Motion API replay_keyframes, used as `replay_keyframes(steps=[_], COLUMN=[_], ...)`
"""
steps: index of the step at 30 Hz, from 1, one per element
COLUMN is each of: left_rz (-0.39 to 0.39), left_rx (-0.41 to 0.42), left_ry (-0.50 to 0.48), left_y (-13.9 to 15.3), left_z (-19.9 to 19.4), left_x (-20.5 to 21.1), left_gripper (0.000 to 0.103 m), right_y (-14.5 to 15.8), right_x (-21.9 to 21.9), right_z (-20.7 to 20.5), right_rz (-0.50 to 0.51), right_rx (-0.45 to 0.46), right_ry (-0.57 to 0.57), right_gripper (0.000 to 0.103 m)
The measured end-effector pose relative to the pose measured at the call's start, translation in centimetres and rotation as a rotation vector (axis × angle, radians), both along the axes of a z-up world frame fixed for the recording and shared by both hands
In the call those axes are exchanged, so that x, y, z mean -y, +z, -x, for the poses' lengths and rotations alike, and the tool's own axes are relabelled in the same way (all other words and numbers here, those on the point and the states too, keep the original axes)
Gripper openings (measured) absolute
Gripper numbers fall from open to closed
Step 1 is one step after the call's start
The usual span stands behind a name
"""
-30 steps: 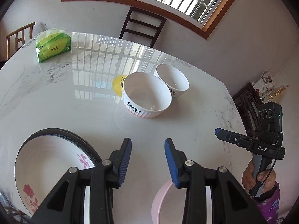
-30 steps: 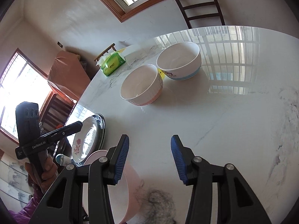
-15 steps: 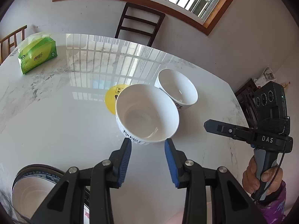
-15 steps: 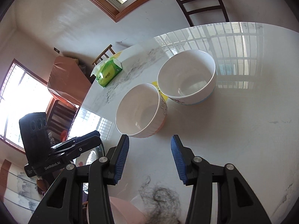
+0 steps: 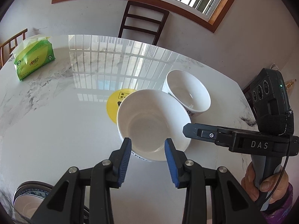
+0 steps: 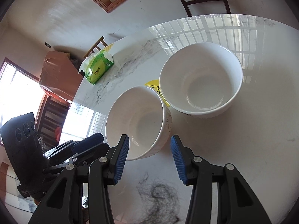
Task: Organize plates and bowls
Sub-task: 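Move both tools to the white Rabbit bowl and close on its rim, then lift the Rabbit bowl and carry it over the pink bowl with both tools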
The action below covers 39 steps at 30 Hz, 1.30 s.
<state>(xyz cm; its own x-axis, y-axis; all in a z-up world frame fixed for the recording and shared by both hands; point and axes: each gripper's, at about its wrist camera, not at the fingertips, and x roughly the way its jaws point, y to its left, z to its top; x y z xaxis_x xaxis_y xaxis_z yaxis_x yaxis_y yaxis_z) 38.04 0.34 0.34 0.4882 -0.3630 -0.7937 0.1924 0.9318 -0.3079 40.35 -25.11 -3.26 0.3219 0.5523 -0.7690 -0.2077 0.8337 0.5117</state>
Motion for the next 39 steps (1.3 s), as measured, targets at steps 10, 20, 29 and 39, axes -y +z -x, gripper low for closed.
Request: replay_keyframes(steps=[10, 20, 29, 39], left_rz=[-0.029, -0.038, -0.052, -0.041], left_rx=[0.02, 0.087, -0.028, -0.126], left_ry=[0.021, 0.112, 0.126, 0.133], left_y=[0.0, 1.2, -0.4, -4.2], left_z=[-1.0, -0.2, -1.7, -2.5], left_x=[0.5, -0.2, -1.3, -1.0], left_gripper=[0.038, 0.038, 0.038, 0.024], right_y=[-1.0, -1.7, -1.7, -1.8], right_x=[-0.6, -0.8, -0.8, -0.9], right_z=[-1.3, -1.5, -1.6, -1.6], right_rz=[0.034, 0.056, 0.065, 0.062], right_rx=[-0.025, -0.055, -0.053, -0.046], right_ry=[-0.022, -0.037, -0.039, -0.032], right_gripper=[0.035, 0.02, 0.02, 0.02])
